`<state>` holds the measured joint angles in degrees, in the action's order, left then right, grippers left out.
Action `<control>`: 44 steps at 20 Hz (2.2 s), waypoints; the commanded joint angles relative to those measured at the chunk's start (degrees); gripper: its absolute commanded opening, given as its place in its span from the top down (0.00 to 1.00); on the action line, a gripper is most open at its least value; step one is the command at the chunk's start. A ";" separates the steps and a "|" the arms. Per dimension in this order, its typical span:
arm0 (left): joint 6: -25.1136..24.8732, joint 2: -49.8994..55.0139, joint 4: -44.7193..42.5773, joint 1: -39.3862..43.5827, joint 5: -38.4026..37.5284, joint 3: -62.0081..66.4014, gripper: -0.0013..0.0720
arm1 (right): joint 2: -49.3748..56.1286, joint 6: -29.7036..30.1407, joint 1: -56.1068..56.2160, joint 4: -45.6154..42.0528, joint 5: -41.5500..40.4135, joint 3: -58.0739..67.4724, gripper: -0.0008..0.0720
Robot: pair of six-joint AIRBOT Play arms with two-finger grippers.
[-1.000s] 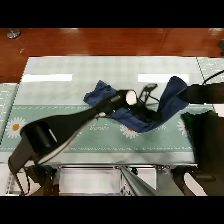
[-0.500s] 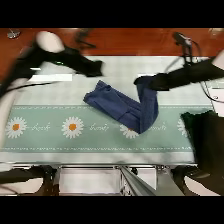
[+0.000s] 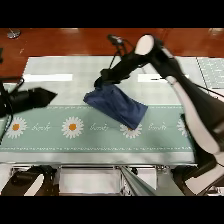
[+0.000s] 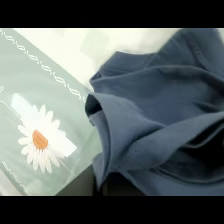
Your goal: Fold the shirts.
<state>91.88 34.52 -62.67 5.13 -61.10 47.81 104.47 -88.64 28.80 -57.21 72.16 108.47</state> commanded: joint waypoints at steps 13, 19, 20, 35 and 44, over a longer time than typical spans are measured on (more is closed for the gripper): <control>1.62 -0.28 4.37 -0.46 8.66 -12.55 0.96 | -19.93 2.69 -30.56 -5.38 9.31 -22.64 0.14; 1.95 1.38 4.66 3.39 11.23 -14.80 0.96 | -41.57 3.76 -31.85 20.06 -21.86 -76.41 0.14; 1.90 1.51 5.29 4.63 12.46 -15.65 0.96 | -40.61 5.95 -30.45 22.43 -22.18 -77.77 0.14; 1.88 6.54 7.69 12.02 20.24 -18.56 0.96 | -18.99 13.35 -18.25 24.33 -15.32 -50.88 0.96; 1.90 6.82 7.72 12.04 21.05 -18.56 0.95 | -18.99 -1.25 -22.84 -3.04 9.62 -3.19 0.96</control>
<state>93.78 41.25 -54.96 17.15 -40.32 29.28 85.43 -85.21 8.56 -51.79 72.49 92.36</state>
